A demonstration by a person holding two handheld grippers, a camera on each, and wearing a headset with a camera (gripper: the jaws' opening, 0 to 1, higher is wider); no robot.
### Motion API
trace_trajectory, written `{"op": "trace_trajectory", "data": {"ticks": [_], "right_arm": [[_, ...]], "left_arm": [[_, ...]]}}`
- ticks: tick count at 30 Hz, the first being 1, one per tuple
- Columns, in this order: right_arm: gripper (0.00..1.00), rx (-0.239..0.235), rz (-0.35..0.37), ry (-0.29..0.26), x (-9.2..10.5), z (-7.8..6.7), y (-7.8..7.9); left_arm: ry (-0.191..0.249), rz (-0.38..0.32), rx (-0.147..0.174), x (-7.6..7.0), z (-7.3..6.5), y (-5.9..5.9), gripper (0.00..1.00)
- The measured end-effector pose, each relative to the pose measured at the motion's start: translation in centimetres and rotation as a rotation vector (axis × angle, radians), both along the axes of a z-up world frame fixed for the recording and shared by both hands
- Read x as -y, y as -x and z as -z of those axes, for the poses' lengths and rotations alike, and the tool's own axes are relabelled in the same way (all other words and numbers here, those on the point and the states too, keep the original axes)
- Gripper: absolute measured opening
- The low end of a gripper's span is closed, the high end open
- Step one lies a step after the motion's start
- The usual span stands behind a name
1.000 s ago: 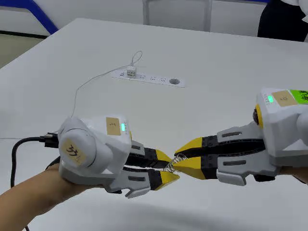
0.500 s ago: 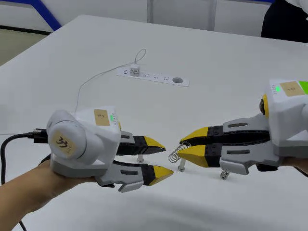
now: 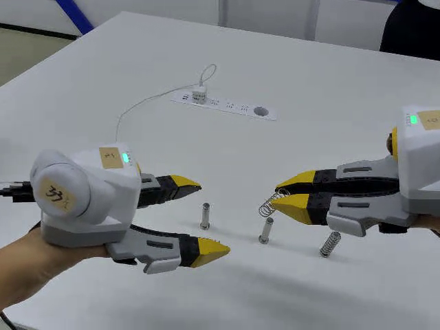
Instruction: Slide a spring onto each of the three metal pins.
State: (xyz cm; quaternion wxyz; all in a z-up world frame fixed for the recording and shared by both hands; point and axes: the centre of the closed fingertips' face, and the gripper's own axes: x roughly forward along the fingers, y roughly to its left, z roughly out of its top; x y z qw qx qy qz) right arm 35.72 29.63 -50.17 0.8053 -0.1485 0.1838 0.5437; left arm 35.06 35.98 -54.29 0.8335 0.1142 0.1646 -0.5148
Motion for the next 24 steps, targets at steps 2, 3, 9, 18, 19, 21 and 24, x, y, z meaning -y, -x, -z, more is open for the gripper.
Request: {"op": "trace_trajectory", "data": {"ticks": [2, 3, 9, 18, 19, 21, 24], "right_arm": [[0.10, -0.001, 0.011, 0.001, 0.2, 0.0, -0.3], [0.10, 0.000, 0.018, 0.003, 0.3, 0.1, -0.4], [0.10, -0.003, 0.052, 0.018, 1.0, 0.6, -1.3], [0.10, -0.027, 0.131, 0.047, 2.0, 2.1, -3.3], [0.10, -0.033, 0.133, 0.051, 2.0, 2.4, -3.4], [0.10, -0.051, 0.150, 0.063, 2.1, 3.0, -3.8], [0.10, -0.072, 0.163, 0.093, 2.2, 4.3, -4.2]], "left_arm": [[0.003, -0.014, -0.007, -0.5, 0.1, -0.1, 0.64], [0.004, -0.024, -0.011, -0.7, 0.1, -0.1, 0.66], [0.034, -0.053, -0.030, -1.4, -0.1, -0.2, 0.73], [-0.006, -0.084, -0.032, -3.0, 0.6, -0.7, 0.80], [-0.016, -0.086, -0.032, -3.1, 0.7, -0.7, 0.82], [-0.020, -0.097, -0.033, -3.3, 0.9, -0.9, 0.85], [0.012, -0.120, -0.042, -3.6, 0.7, -1.2, 0.87]]}}
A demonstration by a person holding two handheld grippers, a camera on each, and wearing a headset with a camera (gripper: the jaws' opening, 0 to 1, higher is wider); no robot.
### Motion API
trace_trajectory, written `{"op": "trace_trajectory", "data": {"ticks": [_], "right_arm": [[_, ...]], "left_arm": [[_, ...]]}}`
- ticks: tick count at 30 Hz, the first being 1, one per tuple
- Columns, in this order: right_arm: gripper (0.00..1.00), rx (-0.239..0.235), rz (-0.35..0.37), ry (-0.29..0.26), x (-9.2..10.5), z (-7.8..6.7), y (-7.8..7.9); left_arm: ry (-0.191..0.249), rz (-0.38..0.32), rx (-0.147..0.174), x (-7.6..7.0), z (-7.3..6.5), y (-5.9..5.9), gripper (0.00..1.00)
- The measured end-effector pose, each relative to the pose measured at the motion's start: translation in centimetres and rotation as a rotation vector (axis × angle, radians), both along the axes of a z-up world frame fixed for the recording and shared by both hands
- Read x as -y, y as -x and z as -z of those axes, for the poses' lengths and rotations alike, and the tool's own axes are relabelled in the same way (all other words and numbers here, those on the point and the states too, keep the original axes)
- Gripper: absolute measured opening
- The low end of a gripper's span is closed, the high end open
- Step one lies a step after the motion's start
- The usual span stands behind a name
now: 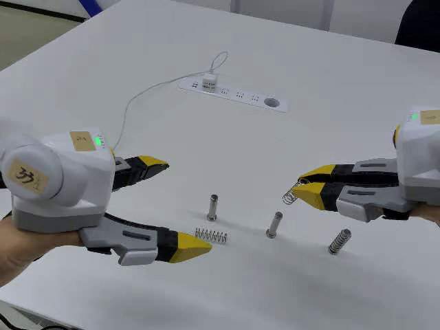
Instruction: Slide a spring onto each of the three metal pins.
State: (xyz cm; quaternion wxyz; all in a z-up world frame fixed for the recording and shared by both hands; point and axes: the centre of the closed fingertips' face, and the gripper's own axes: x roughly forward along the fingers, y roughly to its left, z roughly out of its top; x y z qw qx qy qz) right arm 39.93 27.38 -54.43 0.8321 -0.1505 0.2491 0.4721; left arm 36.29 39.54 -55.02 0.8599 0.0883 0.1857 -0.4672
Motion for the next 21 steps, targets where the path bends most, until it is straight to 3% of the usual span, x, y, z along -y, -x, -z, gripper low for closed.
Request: {"op": "trace_trajectory", "data": {"ticks": [12, 21], "right_arm": [[0.10, -0.063, 0.005, 0.054, -0.4, 2.8, -0.4], [0.10, -0.084, 0.003, 0.065, -0.4, 3.5, -0.6]], "left_arm": [[-0.009, -0.030, -0.017, -1.0, 0.8, -0.3, 0.91], [-0.003, -0.029, -0.029, -1.0, 1.0, -0.2, 0.89]]}}
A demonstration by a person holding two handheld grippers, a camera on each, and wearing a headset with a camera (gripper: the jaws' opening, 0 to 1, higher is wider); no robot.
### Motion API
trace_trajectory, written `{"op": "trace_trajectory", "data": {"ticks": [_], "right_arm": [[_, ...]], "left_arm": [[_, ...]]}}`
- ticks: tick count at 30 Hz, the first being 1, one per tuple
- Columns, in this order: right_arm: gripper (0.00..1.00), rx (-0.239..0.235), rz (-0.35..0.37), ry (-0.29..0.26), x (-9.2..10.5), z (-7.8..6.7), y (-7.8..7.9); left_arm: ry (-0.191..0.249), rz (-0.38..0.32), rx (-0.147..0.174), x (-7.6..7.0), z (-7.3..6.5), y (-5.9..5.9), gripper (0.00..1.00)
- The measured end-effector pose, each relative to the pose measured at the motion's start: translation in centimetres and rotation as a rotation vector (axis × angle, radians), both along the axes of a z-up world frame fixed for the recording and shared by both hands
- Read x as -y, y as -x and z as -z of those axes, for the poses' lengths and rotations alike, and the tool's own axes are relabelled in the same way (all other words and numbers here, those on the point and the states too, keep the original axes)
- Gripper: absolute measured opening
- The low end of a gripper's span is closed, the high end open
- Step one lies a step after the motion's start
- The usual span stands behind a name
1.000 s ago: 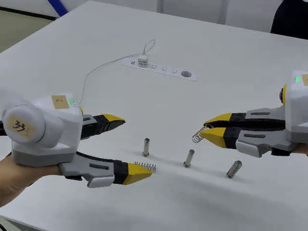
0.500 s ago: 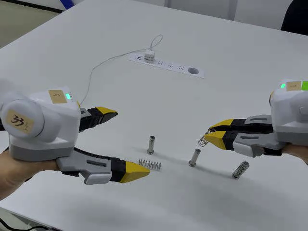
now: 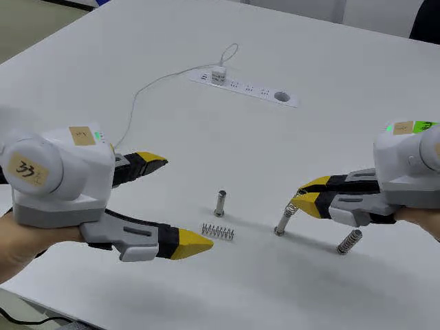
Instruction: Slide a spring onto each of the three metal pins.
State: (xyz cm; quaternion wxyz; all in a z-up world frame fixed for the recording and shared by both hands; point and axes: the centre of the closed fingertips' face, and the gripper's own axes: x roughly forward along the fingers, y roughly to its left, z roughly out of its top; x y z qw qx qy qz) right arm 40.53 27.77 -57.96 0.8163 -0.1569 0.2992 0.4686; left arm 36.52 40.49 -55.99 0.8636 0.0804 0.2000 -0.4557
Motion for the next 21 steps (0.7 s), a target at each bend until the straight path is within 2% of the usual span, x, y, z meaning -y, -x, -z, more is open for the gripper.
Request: {"op": "trace_trajectory", "data": {"ticks": [10, 16, 21], "right_arm": [[0.10, -0.016, -0.017, 0.050, -0.4, 1.6, 0.2], [0.10, -0.019, -0.032, 0.101, -0.4, 2.9, 0.2], [0.10, -0.024, -0.032, 0.114, -0.5, 3.5, 0.1]], "left_arm": [[-0.002, 0.003, -0.009, 0.1, 0.4, 0.1, 0.89], [-0.004, 0.005, -0.013, 0.1, 0.5, 0.1, 0.89], [-0.005, 0.001, -0.019, -0.1, 0.7, 0.2, 0.89]]}}
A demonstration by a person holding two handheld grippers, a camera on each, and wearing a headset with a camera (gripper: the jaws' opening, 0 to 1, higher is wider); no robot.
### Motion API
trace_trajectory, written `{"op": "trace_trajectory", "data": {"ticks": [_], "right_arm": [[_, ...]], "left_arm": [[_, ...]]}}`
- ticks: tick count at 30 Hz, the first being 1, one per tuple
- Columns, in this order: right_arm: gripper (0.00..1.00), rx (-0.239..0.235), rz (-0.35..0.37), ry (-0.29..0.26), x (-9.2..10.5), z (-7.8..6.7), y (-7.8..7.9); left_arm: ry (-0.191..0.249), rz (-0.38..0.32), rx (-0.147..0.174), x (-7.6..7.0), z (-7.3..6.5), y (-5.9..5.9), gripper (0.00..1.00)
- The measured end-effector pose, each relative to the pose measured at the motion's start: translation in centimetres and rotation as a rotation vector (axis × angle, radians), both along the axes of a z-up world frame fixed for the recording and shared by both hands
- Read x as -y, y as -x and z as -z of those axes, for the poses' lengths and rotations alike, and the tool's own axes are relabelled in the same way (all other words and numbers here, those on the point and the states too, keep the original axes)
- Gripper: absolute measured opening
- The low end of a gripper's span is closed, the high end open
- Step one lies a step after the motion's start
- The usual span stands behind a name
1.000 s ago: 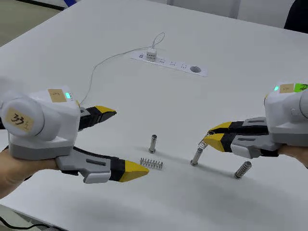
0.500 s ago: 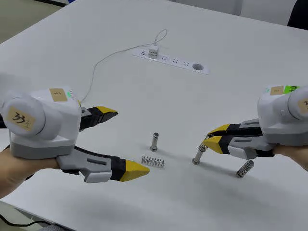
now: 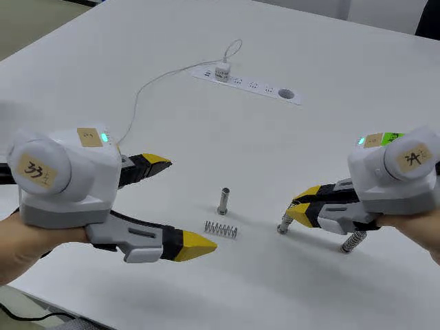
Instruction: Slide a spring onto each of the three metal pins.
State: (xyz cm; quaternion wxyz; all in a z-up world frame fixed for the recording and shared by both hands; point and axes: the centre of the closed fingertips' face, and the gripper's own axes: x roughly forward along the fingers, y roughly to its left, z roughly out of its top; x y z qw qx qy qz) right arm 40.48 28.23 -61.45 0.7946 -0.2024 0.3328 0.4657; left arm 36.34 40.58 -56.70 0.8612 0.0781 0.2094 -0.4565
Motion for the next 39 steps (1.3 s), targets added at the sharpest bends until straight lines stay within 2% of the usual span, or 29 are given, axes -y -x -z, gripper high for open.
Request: {"op": "trace_trajectory", "data": {"ticks": [10, 15, 18, 22, 32, 35, 39], "right_arm": [[0.11, -0.006, -0.008, 0.035, -0.1, 1.2, -0.2], [0.11, -0.006, -0.023, 0.062, -0.1, 2.0, -0.2], [0.11, -0.006, -0.028, 0.073, -0.1, 2.3, 0.0], [0.11, -0.005, -0.034, 0.084, -0.1, 2.6, 0.1], [0.11, 0.009, -0.030, 0.092, 0.0, 2.5, 0.0], [0.12, 0.038, -0.040, 0.112, 0.0, 2.3, -0.1], [0.15, 0.060, -0.037, 0.100, 0.0, 1.5, -0.2]], "left_arm": [[0.012, -0.003, -0.006, -0.1, 0.0, 0.0, 0.89], [0.000, 0.002, -0.007, -0.1, 0.2, 0.0, 0.89], [0.020, 0.003, 0.002, 0.3, -0.2, 0.1, 0.89], [0.009, 0.007, 0.004, 0.4, -0.2, 0.2, 0.88], [0.002, 0.002, -0.001, 0.3, -0.1, 0.4, 0.89], [-0.008, -0.006, -0.001, -0.1, 0.0, 0.4, 0.88], [-0.007, -0.015, 0.005, -0.4, -0.3, 0.3, 0.88]]}}
